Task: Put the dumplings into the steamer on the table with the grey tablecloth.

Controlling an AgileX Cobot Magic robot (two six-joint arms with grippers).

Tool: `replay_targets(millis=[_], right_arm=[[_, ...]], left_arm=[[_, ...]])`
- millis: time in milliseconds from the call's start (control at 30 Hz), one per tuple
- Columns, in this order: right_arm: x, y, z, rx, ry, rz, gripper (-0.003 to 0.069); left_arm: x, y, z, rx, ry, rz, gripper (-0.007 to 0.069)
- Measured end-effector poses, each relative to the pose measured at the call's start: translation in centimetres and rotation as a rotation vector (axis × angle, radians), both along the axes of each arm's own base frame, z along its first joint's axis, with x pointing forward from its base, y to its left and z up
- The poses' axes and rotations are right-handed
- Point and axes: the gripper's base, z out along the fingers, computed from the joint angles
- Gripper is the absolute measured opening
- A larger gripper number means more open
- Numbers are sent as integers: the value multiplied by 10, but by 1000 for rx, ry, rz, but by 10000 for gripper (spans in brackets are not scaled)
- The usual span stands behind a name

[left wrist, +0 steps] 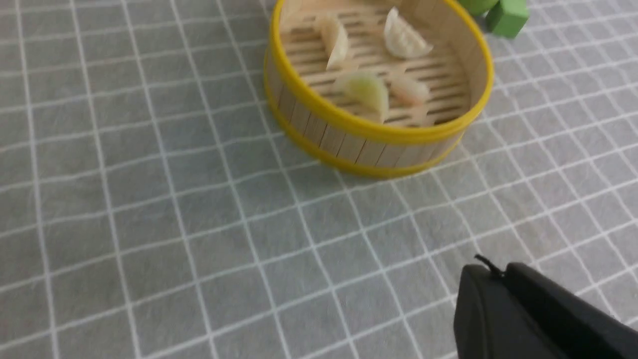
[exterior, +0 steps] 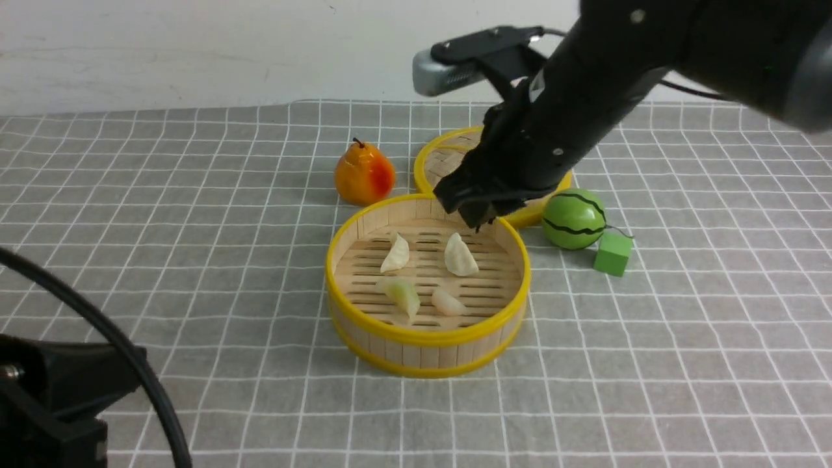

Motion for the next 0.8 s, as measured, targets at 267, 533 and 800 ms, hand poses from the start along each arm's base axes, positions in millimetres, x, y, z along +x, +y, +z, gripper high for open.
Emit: replay_targets(millis=[267, 533, 800], right_arm=[[-81, -45, 22, 194, -245, 19, -20], [-160, -97, 31, 389, -500, -32, -19], [-220, -139, 39, 523, -714, -76, -13]], left_arm=[[-25, 12, -33, -129, -167, 16, 37], [-32, 16, -46, -132, -177, 16, 39], [-32, 16, -48, -124, -160, 13, 52]])
